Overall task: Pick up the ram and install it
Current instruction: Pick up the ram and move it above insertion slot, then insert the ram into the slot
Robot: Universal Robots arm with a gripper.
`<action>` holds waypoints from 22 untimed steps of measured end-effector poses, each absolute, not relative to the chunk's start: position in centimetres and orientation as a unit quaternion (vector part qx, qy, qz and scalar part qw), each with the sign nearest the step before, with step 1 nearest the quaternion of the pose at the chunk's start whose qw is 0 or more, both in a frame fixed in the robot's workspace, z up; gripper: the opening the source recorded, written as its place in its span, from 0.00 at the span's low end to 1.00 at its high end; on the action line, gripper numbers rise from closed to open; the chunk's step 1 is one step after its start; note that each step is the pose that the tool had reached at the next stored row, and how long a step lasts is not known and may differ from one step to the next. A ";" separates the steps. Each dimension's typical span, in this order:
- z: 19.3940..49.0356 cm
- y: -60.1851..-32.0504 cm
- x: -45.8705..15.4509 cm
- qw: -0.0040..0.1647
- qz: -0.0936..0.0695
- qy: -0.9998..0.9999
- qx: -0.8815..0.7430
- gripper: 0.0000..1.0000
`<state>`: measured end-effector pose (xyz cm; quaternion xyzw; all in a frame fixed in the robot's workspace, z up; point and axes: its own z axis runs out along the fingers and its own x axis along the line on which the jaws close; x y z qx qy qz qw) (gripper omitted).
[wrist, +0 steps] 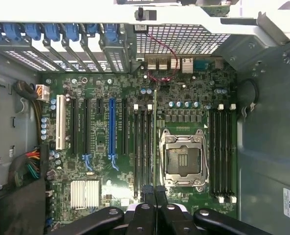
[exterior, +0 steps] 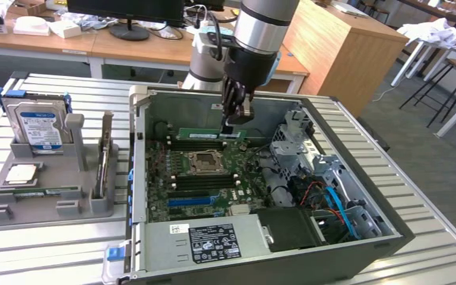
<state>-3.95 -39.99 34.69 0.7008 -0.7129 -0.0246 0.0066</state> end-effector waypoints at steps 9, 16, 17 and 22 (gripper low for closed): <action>34.4 -40.0 -3.9 0.007 -0.025 -0.713 0.701 0.11; 34.4 -40.0 -3.8 0.007 -0.025 -0.713 0.701 0.11; 34.4 -40.0 -3.8 0.007 -0.025 -0.713 0.701 0.11; 34.4 -40.0 -3.5 0.007 -0.025 -0.713 0.701 0.11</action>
